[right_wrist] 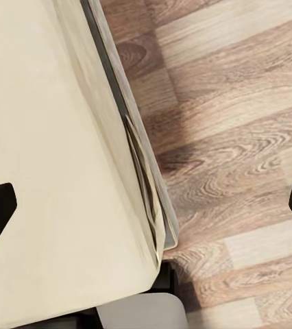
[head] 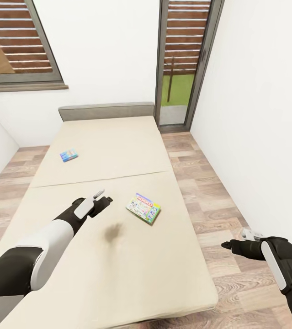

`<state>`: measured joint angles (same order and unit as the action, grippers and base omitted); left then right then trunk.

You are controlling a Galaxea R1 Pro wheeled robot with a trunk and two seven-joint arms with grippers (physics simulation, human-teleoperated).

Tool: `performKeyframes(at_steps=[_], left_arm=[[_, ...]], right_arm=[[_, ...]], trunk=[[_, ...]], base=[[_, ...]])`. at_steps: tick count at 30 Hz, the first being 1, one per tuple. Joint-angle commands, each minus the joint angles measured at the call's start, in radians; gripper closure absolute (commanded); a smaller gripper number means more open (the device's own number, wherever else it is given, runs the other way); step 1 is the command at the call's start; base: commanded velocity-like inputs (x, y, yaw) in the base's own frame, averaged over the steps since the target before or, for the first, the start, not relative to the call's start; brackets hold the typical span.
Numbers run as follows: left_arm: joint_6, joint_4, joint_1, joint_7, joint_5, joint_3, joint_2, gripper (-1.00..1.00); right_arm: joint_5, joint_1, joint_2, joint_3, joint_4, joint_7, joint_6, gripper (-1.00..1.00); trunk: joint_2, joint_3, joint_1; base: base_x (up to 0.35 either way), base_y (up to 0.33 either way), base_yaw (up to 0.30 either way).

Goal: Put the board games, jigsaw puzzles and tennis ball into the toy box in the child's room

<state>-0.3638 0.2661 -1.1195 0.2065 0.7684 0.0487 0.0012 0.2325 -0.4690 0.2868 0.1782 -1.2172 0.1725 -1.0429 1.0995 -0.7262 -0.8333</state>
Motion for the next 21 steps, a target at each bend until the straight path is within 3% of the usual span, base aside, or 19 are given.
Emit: performKeyframes(at_steps=[1,21], left_arm=[[-0.003,0.002,0.0,0.008,0.01,0.005,0.0,-1.0],[-0.001,0.002,0.0,0.008,0.009,0.004,0.001,-1.0]], right_arm=[[-0.001,-0.001,0.0,0.001,-0.001,0.004,-0.004,-1.0],[-0.001,0.001,0.0,0.001,-0.005,0.004,-0.004,-1.0]], trunk=[[0.001,-0.002,0.0],[0.001,-0.032,0.0]], base=[[0.0,0.0,0.0],[0.0,0.0,0.0]])
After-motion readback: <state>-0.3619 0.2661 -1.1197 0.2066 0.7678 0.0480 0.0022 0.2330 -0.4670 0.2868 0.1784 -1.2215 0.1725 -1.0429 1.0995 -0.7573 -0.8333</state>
